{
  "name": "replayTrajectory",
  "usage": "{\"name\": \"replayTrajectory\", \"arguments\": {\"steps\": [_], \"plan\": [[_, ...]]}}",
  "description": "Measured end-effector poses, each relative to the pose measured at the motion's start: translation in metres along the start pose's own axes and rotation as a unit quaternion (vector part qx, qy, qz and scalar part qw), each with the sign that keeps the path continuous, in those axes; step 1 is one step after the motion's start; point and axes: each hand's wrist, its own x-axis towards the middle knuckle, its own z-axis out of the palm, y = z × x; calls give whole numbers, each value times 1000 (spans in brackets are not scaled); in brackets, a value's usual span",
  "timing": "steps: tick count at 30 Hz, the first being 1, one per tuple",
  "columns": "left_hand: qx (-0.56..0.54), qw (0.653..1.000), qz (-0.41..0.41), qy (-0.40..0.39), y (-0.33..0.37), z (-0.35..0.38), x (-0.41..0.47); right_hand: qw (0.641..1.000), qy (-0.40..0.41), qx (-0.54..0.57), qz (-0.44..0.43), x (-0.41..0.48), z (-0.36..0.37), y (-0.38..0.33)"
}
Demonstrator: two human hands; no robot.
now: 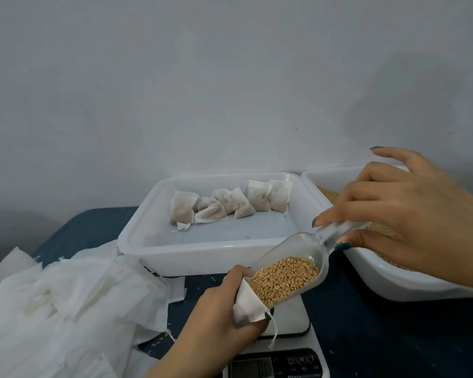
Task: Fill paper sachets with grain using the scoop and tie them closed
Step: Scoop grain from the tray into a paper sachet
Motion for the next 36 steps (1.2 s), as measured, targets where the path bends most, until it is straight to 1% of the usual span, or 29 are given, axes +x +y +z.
{"name": "replayTrajectory", "arguments": {"steps": [10, 14, 24, 31, 36], "plan": [[-38, 999, 1, -6, -2, -2, 0, 999, 29, -24, -4, 0, 3, 4], [-28, 1000, -3, -10, -2, -3, -1, 998, 46, -31, -6, -1, 5, 7], [-51, 999, 6, -16, 1, -3, -1, 998, 53, -42, -19, -1, 3, 7], [-92, 995, 15, -18, 4, -4, -2, 996, 72, -50, -13, -1, 5, 11], [-91, 995, 24, -15, 4, -4, -3, 996, 77, -53, -7, -3, 9, 14]]}}
